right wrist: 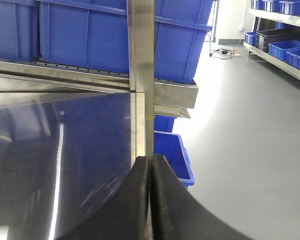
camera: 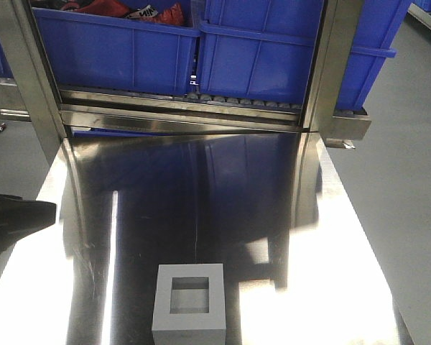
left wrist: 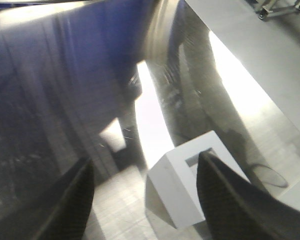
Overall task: Sort gray base to blue bin
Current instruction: 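Lower the left gripper over the gray hollow block's top edge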
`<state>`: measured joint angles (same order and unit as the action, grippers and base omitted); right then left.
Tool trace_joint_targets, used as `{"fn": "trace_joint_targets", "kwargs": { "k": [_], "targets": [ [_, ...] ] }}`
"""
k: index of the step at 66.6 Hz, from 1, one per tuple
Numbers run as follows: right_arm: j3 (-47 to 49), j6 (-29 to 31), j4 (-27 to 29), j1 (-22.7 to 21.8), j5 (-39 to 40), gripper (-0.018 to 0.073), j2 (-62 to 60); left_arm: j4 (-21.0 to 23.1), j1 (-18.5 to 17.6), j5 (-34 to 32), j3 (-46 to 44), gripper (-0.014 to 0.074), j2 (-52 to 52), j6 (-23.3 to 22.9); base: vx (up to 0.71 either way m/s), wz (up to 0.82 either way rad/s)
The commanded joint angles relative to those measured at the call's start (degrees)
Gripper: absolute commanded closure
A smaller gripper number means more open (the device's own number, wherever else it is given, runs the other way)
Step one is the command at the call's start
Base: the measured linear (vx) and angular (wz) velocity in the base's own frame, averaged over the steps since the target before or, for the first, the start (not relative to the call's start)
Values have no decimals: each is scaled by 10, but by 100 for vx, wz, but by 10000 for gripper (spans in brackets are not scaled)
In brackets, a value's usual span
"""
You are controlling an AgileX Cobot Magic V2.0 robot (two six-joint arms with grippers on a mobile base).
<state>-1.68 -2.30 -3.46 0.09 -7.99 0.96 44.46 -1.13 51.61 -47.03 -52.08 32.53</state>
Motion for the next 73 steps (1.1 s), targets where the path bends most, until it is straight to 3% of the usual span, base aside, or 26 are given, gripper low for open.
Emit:
{"fn": "trace_joint_targets", "kwargs": {
  "k": [1, 17, 30, 39, 45, 53, 73],
  "targets": [
    [-10, 4, -4, 1, 45, 568, 6, 45, -29, -15, -17, 167, -16, 6, 0, 0],
    [-10, 4, -4, 1, 45, 568, 6, 26, -138, -11, -17, 167, -73, -9, 0, 0],
    [-10, 4, -4, 1, 45, 568, 6, -47, -238, -90, -17, 167, -111, -88, 0, 0],
    [-10, 4, -4, 1, 45, 568, 6, -132, -296, -139, -17, 167, -142, -185, 0, 0],
    [-10, 4, -4, 1, 45, 568, 6, -182, -321, -164, -17, 167, -166, -256, 0, 0],
    [-10, 4, -4, 1, 45, 568, 6, -225, -351, -176, -24, 167, -195, -315, 0, 0],
    [-10, 4, -4, 1, 45, 568, 6, -341, -383, -116, -95, 167, -269, -454, 0, 0]
  ]
}}
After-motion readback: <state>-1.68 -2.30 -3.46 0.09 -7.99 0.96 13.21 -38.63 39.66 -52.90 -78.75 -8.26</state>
